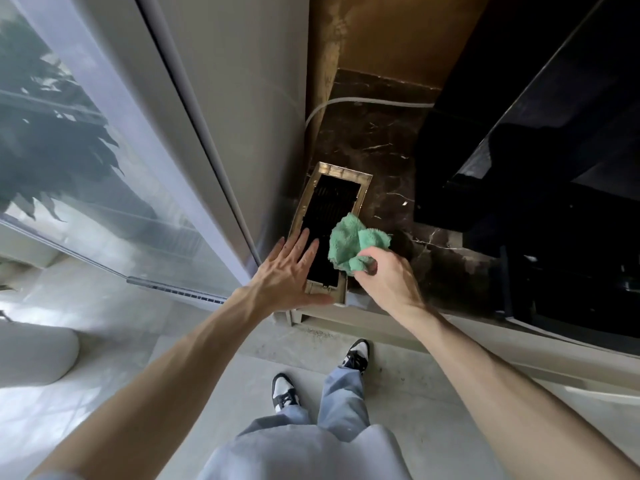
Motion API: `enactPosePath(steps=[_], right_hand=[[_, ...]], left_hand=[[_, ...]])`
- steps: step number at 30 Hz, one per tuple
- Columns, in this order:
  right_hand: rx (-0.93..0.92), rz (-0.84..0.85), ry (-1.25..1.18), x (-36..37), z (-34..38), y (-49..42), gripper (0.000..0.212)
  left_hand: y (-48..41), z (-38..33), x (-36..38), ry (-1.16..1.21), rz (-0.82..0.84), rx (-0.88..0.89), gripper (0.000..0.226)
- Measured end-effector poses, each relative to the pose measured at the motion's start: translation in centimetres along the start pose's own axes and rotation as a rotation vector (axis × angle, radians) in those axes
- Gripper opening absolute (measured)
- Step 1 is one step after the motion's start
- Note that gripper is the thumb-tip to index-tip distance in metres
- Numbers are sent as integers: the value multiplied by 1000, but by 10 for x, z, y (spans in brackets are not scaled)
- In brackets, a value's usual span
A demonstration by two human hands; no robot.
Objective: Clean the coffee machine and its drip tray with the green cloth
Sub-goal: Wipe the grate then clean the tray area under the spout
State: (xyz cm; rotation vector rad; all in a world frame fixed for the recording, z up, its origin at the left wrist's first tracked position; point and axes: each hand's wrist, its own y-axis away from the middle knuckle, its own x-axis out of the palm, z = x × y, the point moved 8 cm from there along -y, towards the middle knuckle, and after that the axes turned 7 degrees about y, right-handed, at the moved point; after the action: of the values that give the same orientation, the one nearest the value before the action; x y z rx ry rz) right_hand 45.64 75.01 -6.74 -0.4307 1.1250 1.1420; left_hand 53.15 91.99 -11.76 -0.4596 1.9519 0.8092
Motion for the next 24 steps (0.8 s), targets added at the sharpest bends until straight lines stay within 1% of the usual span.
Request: enactPosePath(steps=[2,4,5,6,7,8,10,11,13,16,18,21,24], right_hand=[[-72,-18,-43,-12,9,13,24],[-183,62,-58,-8,19,25,27],[-233,124,-26,0,21,29,36],[-266,167,33,9,21,30,51],[-255,164,86,16,14,27,63],[-225,127,96,19,8,24,68],[-212,67,108,27,0,20,58],[-241,78,149,35,1,22,54],[-283,87,207,49,4,28,55],[-276,-16,208,47,9,29,53],[-221,-72,145,43,15,25,49],[-6,-130,-22,34,17,3,48],[181,-154,-76,20,15,-39,50]], left_hand=[[-9,3,1,-1,20,1,139],[-15,5,0,-11,13,8,146],[-17,5,-1,-28,7,16,147],[-19,5,-2,-46,5,23,147],[-22,5,-3,-60,14,32,146],[-25,4,-3,-72,25,36,146],[-28,3,-3,-87,30,40,145],[-28,2,-3,-87,30,42,146],[-28,3,-2,-83,33,43,147],[-27,2,-2,-77,37,55,147],[-27,3,-1,-85,36,64,147],[-29,6,2,-63,49,49,147],[-29,7,2,-59,78,44,146]])
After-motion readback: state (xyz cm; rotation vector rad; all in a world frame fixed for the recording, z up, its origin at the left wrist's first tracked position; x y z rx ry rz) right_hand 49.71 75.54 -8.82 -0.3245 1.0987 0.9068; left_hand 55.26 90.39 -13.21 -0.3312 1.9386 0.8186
